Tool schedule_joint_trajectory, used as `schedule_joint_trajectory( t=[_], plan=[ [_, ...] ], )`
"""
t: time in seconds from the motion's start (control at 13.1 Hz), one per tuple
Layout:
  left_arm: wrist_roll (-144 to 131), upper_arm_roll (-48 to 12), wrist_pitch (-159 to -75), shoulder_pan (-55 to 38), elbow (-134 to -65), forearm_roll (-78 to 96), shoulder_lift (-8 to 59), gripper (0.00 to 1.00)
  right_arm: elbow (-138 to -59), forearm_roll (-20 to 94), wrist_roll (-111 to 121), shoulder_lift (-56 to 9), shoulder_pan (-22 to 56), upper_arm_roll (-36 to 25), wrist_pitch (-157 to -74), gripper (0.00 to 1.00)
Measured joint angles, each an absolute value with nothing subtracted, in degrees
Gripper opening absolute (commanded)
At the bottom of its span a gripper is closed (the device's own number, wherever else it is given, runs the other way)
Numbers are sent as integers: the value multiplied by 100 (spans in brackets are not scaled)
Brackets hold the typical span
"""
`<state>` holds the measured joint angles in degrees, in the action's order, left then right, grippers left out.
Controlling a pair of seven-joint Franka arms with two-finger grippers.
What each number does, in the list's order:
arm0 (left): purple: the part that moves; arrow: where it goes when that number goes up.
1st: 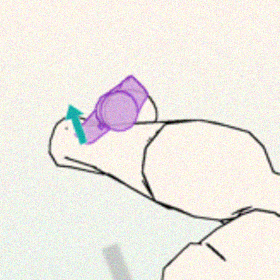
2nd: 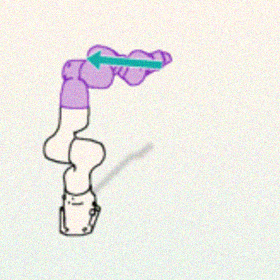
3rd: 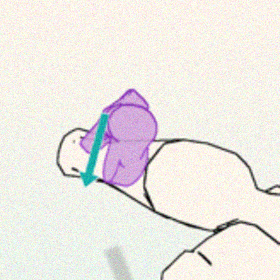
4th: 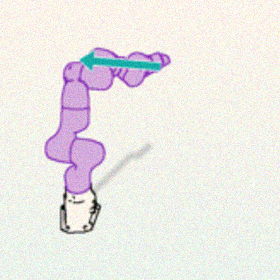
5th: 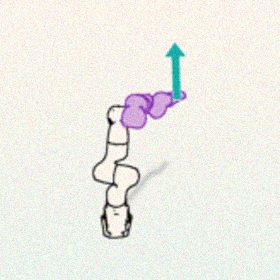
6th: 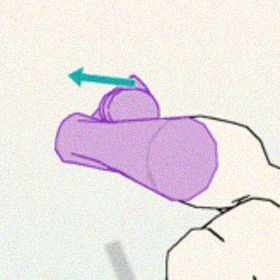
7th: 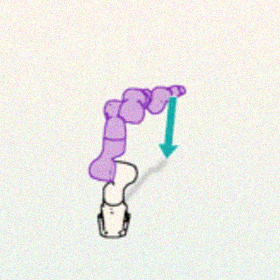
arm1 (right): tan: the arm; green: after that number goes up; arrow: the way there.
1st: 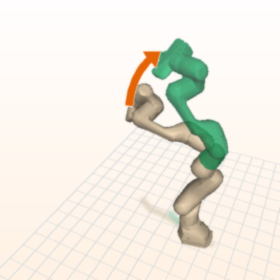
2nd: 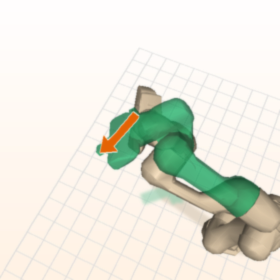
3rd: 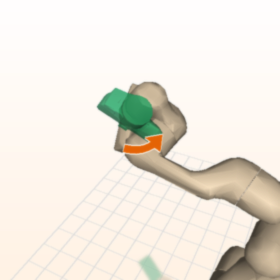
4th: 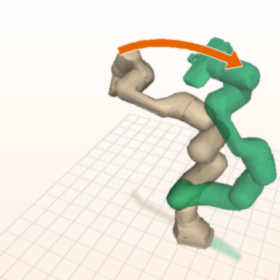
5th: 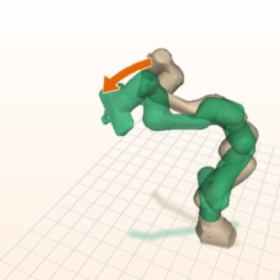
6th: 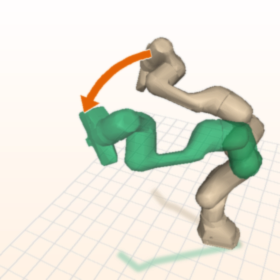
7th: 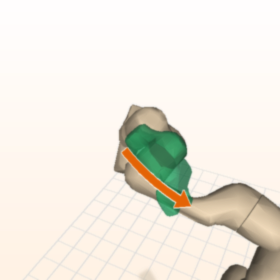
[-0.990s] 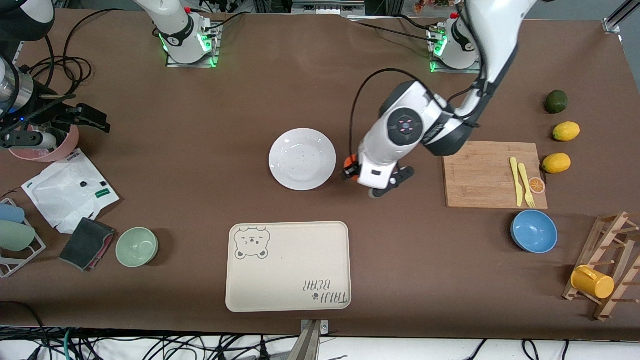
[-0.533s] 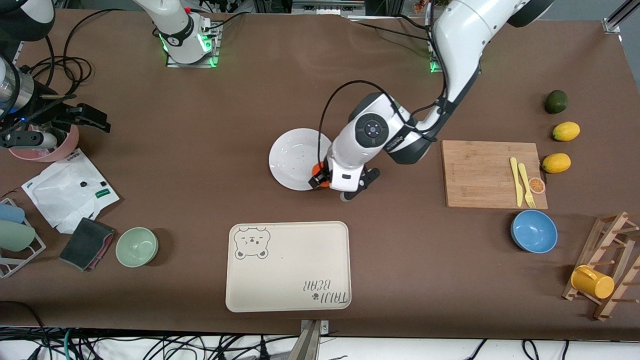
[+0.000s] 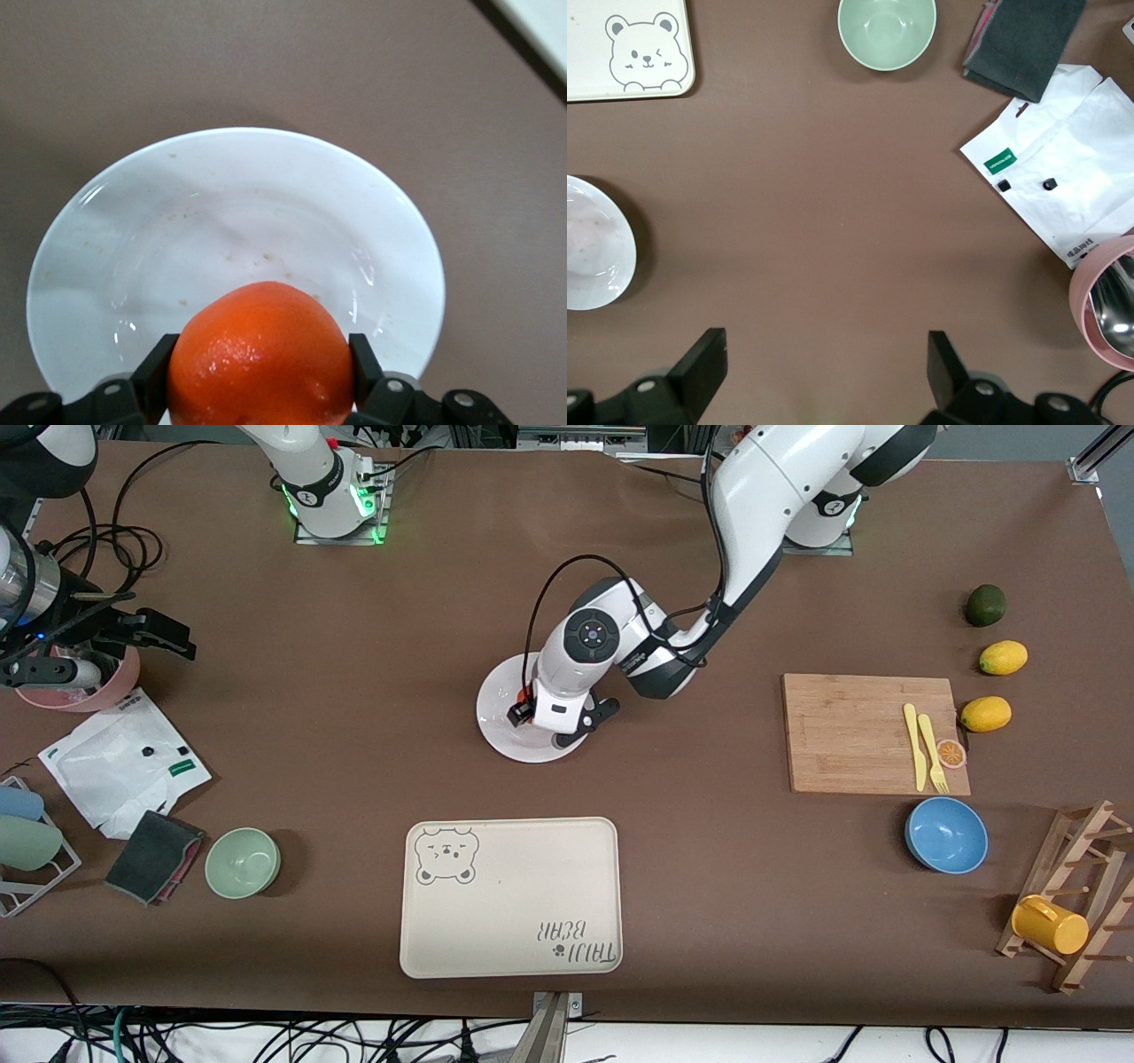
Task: Place orange and plate with both arms
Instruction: 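Lower the orange onto the plate and open the left gripper, then withdraw the left gripper while the right gripper reaches toward the plate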
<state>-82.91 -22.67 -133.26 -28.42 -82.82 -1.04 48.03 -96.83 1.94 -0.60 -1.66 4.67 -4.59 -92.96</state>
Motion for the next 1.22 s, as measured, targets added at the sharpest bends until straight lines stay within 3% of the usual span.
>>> schedule_joint_trajectory(
  t=[0.15,0.23,0.3,0.38,0.46,0.76,1.22],
  plan=[
    [-8291,-2035,-13353,-3019,-8279,-104,4885,9,-9683,194,-58,-166,467,-459,-9296,100],
    [-8291,-1988,-13361,-3068,-8271,-104,4907,15,-9683,194,-58,-166,467,-459,-9296,100],
    [-8291,-1973,-13362,-3096,-8259,-104,4918,41,-9683,194,-57,-166,467,-459,-9295,100],
    [-8291,-1969,-13362,-3109,-8250,-104,4919,96,-9683,194,-55,-166,467,-459,-9295,100],
    [-8291,-1968,-13362,-3114,-8239,-105,4919,100,-9683,194,-54,-166,467,-459,-9294,100],
    [-8291,-1936,-13209,-3089,-8083,-106,4866,100,-9683,194,-54,-166,467,-459,-9294,100],
    [-8144,-1862,-11169,-2427,-7910,-110,3828,100,-9709,214,-51,-221,482,-435,-9301,100]
  ],
)
